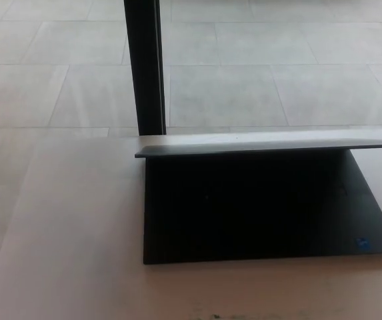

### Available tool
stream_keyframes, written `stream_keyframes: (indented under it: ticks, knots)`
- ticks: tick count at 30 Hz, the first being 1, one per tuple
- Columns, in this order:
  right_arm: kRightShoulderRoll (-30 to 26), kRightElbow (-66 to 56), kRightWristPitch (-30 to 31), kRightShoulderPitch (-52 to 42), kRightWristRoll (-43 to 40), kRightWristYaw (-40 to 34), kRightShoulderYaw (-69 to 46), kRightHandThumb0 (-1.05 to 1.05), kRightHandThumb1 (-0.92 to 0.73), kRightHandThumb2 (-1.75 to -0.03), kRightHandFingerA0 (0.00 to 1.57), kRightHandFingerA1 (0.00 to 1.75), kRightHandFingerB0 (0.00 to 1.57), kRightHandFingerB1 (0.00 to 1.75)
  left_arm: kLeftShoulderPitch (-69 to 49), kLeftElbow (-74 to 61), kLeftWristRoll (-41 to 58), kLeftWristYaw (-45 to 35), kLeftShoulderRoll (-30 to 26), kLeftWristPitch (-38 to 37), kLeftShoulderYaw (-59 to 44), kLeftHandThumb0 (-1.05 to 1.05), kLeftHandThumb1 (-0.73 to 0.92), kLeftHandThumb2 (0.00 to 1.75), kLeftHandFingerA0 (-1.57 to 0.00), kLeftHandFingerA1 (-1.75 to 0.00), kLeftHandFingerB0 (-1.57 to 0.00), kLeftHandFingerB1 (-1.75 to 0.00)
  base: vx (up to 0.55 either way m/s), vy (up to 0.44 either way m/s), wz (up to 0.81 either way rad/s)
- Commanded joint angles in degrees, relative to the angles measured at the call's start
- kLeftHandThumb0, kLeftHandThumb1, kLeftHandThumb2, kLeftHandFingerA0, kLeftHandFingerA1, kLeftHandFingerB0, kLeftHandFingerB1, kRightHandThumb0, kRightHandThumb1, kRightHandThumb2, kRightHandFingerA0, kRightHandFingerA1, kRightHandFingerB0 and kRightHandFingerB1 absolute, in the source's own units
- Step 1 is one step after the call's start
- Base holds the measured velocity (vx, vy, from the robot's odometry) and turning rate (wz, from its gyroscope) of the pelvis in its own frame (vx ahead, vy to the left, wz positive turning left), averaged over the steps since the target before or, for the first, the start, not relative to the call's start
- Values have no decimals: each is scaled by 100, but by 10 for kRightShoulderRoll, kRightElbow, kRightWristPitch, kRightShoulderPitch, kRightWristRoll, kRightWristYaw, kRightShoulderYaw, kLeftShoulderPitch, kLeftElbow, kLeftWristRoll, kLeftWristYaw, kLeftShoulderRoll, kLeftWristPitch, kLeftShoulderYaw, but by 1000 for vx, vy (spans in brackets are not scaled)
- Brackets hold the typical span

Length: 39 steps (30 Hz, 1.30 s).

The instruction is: The robot uses its right hand to push down on the lid of a laptop kept in the middle of the desk to close it

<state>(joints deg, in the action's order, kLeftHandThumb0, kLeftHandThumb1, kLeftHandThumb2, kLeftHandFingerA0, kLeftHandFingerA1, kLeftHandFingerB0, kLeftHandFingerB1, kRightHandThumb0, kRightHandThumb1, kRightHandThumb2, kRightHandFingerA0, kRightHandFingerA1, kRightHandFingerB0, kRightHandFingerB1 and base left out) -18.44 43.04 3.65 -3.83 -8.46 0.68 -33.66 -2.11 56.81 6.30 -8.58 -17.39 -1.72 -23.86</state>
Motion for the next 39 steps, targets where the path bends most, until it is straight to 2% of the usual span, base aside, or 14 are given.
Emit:
stream_keyframes:
  ticks: [1,3,5,7,8,14,20,21,22,23,29,30,31,39]
  knots:
    - [-43,-48,63,73,-331,-74,-307,-90,-92,-76,74,146,31,114,61,50,229,-48,-58,0,-218,-105,88,83,-16,-99,0,-152,0,0,0]
    - [-42,-50,56,80,-325,-87,-318,-96,-74,-97,83,138,38,103,62,50,225,-49,-57,1,-225,-105,89,81,-14,-99,0,-152,0,0,0]
    - [-47,-72,56,93,-324,-107,-336,-90,-92,-74,66,154,0,125,61,57,219,-52,-58,-2,-232,-105,86,83,-19,-102,-3,-158,0,0,0]
    - [-55,-79,50,109,-324,-113,-350,-90,-75,-119,77,126,18,82,68,61,215,-50,-58,-3,-237,-105,79,88,-20,-99,-1,-162,0,0,0]
    - [-67,-73,42,120,-313,-115,-352,-91,-92,-71,67,152,7,108,72,61,216,-49,-57,1,-242,-105,84,84,-19,-104,-6,-160,0,0,0]
    - [-110,-92,-8,200,-244,-39,-299,-89,-92,-71,54,110,24,91,80,68,202,-59,-61,5,-254,-105,85,78,-11,-103,0,-157,0,0,0]
    - [-124,-194,4,285,-176,-50,-213,-91,-90,-68,87,82,54,72,84,82,192,-56,-63,7,-268,-105,85,81,-17,-105,-3,-156,0,0,0]
    - [-131,-214,-5,306,-144,-42,-173,-75,-77,-122,82,81,57,73,85,86,191,-58,-63,5,-269,-105,86,82,-16,-106,0,-156,0,0,0]
    - [-134,-224,-7,313,-133,-41,-155,-75,-77,-122,82,81,57,73,86,90,191,-59,-64,4,-270,-105,86,82,-16,-106,0,-156,0,0,0]
    - [-135,-275,7,333,-109,-37,-104,-84,-92,-73,69,81,53,63,85,87,190,-61,-61,3,-268,-105,82,79,-16,-105,-4,-157,0,0,0]
    - [-141,-332,13,376,-54,19,51,-86,-92,-70,39,54,33,34,84,92,197,-71,-64,3,-268,-105,84,81,-14,-105,0,-157,-4,-1,1]
    - [-143,-322,-2,381,-32,28,79,-87,-92,-69,43,53,35,33,84,95,198,-73,-65,2,-268,-105,60,126,-23,-96,-28,-124,0,0,0]
    - [-144,-320,-9,388,-6,36,118,-88,-92,-68,44,52,37,32,84,97,199,-72,-65,1,-268,-105,82,80,-15,-100,-2,-154,0,0,0]
    - [-137,-305,-50,415,93,80,299,-95,-91,-68,43,52,36,31,81,94,206,-62,-61,-2,-269,-105,86,82,-14,-105,-1,-158,0,0,0]
